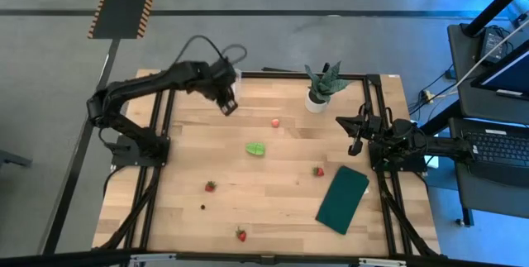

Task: Pick and placing Produce into tupperware
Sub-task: Put the red strawberry into the transparent container

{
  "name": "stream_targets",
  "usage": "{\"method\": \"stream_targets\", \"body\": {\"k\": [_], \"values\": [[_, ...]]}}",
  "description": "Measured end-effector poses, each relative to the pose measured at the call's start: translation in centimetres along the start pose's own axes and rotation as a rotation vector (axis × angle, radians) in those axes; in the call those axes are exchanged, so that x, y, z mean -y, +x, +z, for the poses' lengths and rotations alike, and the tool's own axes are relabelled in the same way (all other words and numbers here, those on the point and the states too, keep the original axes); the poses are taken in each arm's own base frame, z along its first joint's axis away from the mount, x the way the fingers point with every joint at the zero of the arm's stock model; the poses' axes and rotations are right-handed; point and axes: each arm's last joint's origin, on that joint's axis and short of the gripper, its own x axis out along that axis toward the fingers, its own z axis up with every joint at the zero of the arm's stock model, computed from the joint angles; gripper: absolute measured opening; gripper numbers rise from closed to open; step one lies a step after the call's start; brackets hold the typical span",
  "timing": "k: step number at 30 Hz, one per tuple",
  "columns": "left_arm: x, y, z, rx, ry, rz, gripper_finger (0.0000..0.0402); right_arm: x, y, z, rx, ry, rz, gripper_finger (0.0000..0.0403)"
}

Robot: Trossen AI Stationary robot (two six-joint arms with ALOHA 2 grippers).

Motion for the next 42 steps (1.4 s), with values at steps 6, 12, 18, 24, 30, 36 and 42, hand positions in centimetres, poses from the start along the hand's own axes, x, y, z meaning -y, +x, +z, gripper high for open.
{"method": "stream_targets", "body": {"k": [6, 12, 18, 24, 30, 36, 42], "values": [[-2.7, -2.3, 2.3, 0.117, -0.045, 0.109, 0.0081, 0.0, 0.0, 0.0, 0.001, 0.002, 0.000, 0.0022], [-5.1, -2.0, 2.8, 0.122, -0.118, 0.169, 0.0102, 0.0, 0.0, 0.0, 0.001, 0.004, 0.000, 0.0022], [-6.0, 1.5, 3.6, 0.020, -0.117, 0.196, 0.0089, 0.0, 0.0, 0.0, 0.001, 0.004, 0.000, 0.0022], [-6.2, 6.6, 4.0, -0.128, -0.080, 0.200, 0.0095, 0.0, 0.0, 0.0, 0.001, 0.004, 0.000, 0.0022], [-6.3, 10.6, 3.8, -0.238, -0.069, 0.206, 0.0108, 0.0, 0.0, 0.0, 0.001, 0.026, 0.000, 0.0022], [-6.3, 12.4, 3.7, -0.278, -0.080, 0.143, 0.0092, 0.0, 0.0, 0.0, 0.001, 0.023, 0.000, 0.0022], [-6.2, 12.7, 3.7, -0.284, -0.082, 0.128, 0.0108, 0.0, 0.0, 0.0, 0.001, 0.022, 0.000, 0.0022]]}}
